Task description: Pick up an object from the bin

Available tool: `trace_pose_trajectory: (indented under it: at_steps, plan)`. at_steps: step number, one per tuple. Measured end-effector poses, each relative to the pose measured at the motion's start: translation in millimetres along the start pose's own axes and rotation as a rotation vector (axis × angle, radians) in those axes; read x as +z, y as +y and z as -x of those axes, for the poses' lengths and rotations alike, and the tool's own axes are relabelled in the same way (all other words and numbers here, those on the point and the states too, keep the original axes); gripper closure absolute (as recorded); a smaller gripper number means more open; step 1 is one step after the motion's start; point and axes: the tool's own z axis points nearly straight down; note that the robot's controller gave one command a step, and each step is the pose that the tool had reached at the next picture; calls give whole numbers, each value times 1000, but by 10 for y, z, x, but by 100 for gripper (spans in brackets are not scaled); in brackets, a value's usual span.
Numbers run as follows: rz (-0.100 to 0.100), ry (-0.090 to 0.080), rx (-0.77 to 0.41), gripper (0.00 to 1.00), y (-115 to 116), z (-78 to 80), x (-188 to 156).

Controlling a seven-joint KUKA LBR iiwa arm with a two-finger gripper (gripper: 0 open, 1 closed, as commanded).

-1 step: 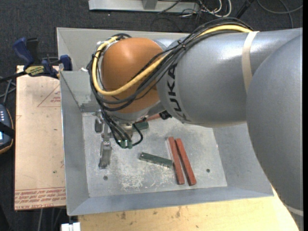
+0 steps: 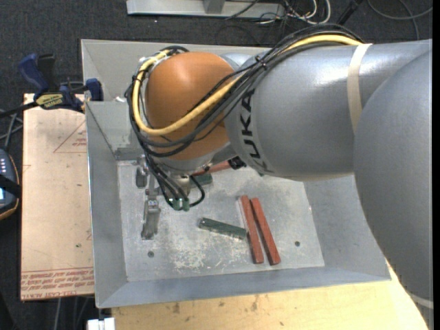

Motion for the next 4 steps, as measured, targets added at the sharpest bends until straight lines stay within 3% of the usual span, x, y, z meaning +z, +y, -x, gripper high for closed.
trace_pose_trajectory:
  at_steps: [1,2,3,4]
  plan:
    - [4,-10,-163,0,-127,-19,269]
    - [0,-3,-319,0,-628,-142,749]
    - [-1,-4,-493,0,-717,85,879]
    - [2,-4,-589,0,-1203,145,697]
